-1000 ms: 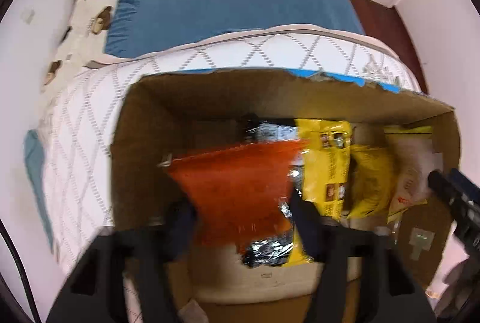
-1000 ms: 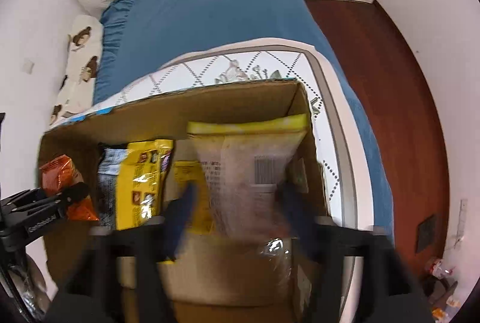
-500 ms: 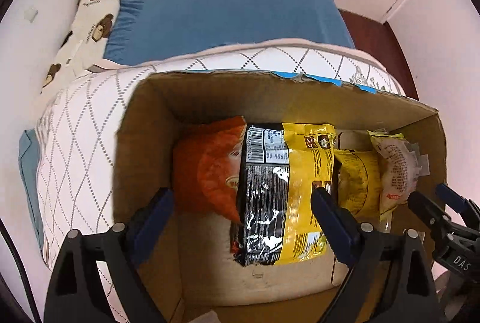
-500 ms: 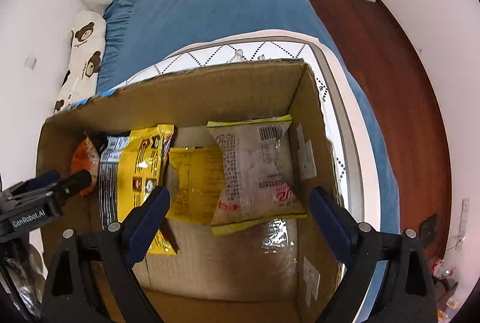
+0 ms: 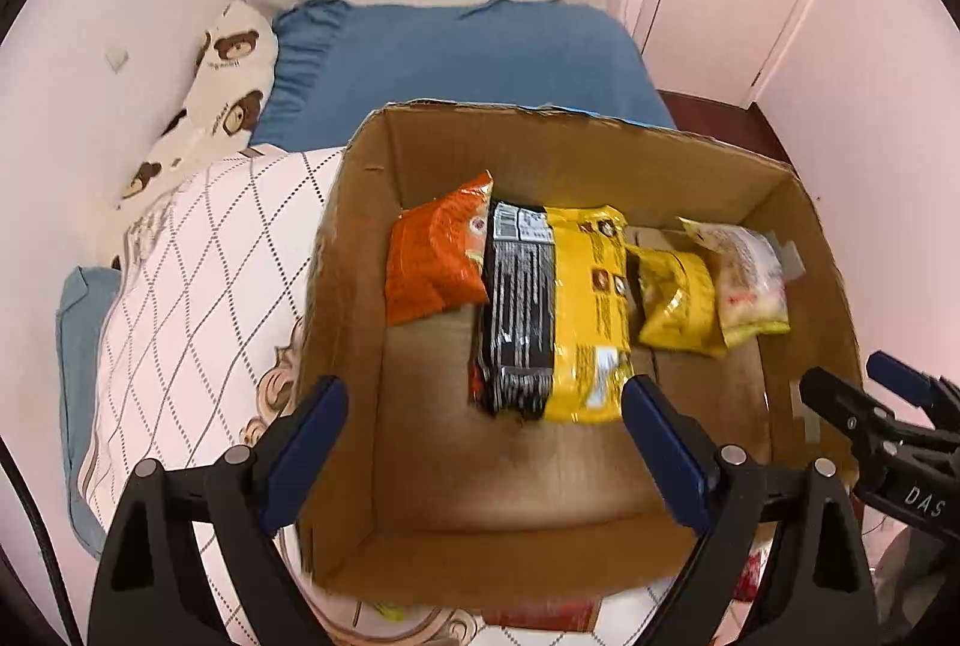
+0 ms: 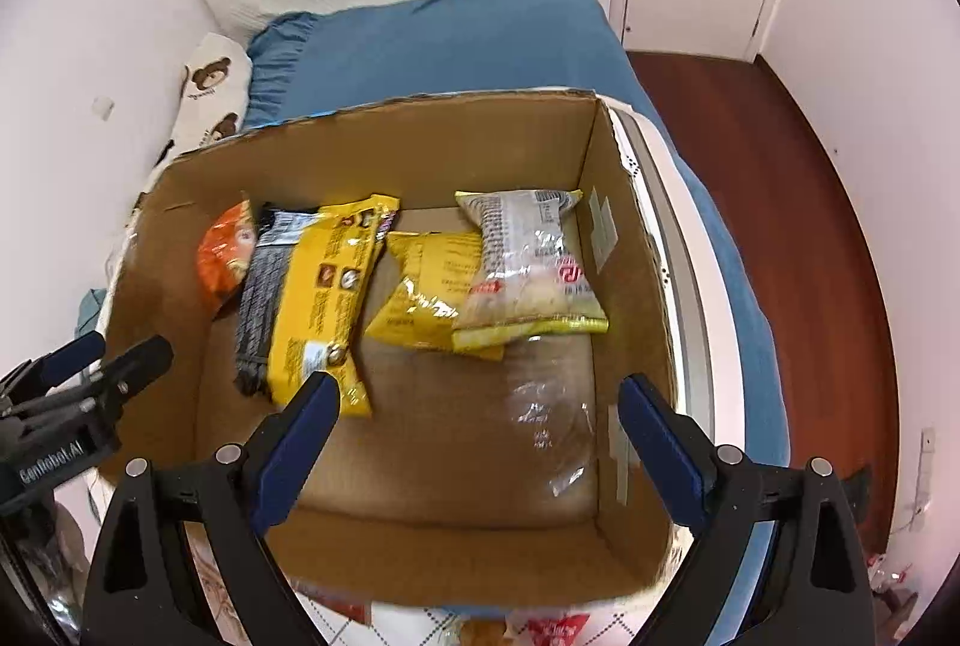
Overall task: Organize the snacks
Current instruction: 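Withdraw both tools from the box back toward the snacks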
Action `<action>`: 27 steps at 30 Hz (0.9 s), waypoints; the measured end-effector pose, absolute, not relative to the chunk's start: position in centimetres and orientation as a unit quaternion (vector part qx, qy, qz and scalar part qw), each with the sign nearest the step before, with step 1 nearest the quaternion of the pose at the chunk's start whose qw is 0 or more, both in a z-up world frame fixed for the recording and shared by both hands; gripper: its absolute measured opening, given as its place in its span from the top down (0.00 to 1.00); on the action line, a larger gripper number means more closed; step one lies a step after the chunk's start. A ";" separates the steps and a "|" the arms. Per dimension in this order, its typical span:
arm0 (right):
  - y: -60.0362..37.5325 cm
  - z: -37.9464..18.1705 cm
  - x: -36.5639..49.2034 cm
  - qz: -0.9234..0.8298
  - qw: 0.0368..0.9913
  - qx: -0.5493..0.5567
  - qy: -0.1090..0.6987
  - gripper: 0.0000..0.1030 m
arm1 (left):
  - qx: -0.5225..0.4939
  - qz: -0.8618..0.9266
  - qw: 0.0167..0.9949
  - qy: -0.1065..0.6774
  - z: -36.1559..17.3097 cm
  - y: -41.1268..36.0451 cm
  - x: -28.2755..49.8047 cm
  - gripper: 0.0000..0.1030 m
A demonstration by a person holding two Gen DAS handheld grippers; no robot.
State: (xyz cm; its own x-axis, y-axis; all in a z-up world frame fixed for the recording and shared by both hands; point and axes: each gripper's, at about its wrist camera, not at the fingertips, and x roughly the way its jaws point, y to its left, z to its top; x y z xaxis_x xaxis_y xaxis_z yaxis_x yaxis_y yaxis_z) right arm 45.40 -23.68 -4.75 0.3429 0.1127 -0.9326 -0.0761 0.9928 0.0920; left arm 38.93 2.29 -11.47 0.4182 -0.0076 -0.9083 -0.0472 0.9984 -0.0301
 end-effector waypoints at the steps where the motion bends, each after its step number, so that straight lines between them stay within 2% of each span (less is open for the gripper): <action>1: -23.7 -4.2 44.7 0.059 0.823 0.015 0.565 0.07 | -0.022 0.011 0.845 0.534 -11.1 2.1 38.2 0.09; 16: -24.2 4.4 33.7 0.058 0.888 -0.010 0.456 0.07 | -0.007 0.020 0.896 0.443 -4.7 1.0 28.2 0.09; 27: -27.2 7.1 28.3 0.060 0.893 0.050 0.442 0.07 | -0.028 0.013 0.906 0.422 -2.3 1.0 23.2 0.09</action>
State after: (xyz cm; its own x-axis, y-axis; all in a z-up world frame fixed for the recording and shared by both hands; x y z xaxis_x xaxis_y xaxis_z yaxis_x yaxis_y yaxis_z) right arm 28.26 -27.19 7.07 0.6012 0.1520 -0.7845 -0.0628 0.9877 0.1432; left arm 23.25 0.99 -2.26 0.6433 0.0008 -0.7656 -0.0476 0.9981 -0.0390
